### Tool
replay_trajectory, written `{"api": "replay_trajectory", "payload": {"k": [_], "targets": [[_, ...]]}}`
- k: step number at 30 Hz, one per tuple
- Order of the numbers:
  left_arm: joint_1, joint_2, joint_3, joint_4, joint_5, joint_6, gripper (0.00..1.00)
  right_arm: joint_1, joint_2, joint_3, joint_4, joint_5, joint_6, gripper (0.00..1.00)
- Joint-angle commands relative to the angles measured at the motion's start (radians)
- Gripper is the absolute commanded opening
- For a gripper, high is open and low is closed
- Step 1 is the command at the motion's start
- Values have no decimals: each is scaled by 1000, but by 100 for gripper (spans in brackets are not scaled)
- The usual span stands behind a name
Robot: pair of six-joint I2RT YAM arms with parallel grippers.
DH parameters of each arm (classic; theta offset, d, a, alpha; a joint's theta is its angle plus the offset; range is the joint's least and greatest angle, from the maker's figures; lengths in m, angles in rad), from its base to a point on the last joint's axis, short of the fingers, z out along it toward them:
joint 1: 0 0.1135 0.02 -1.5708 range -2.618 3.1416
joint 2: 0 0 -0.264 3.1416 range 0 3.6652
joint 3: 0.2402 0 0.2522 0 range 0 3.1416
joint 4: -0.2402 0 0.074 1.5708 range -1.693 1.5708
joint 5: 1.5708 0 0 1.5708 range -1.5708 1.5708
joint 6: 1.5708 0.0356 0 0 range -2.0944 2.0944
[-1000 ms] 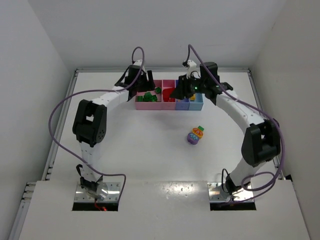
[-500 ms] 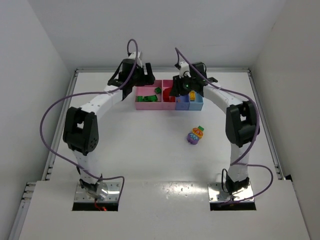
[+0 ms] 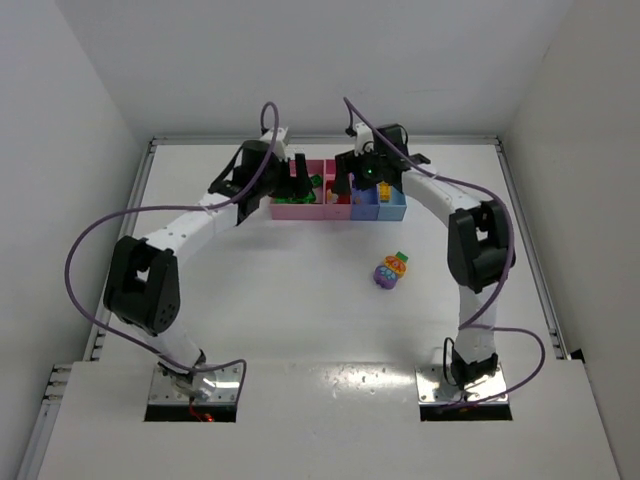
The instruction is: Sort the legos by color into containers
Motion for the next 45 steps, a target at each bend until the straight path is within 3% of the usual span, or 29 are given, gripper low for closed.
{"api": "replay_trajectory", "payload": {"k": [1,8,15,20,26,45], "targets": [[-89,-95,-68,17,53,26,85,-16,-191,-63,33,68,-22,81],[-368,-89,-137,26,-68,51,83,-181,-495,-311,-21,213,-48,82],[-506,118,36,-24,-63,9,83,-426,-696,-535,-68,230,-36,83],[-545,259,147,-101,-63,9,83,-548,-783,-598,-102,191,-13,83],[-594,337,219,-136,-73,20,85,-605,-836,-621,-120,162,5,83],[-621,544,345,-155,-172,100,85,-641,-836,-612,-140,125,15,83]]}}
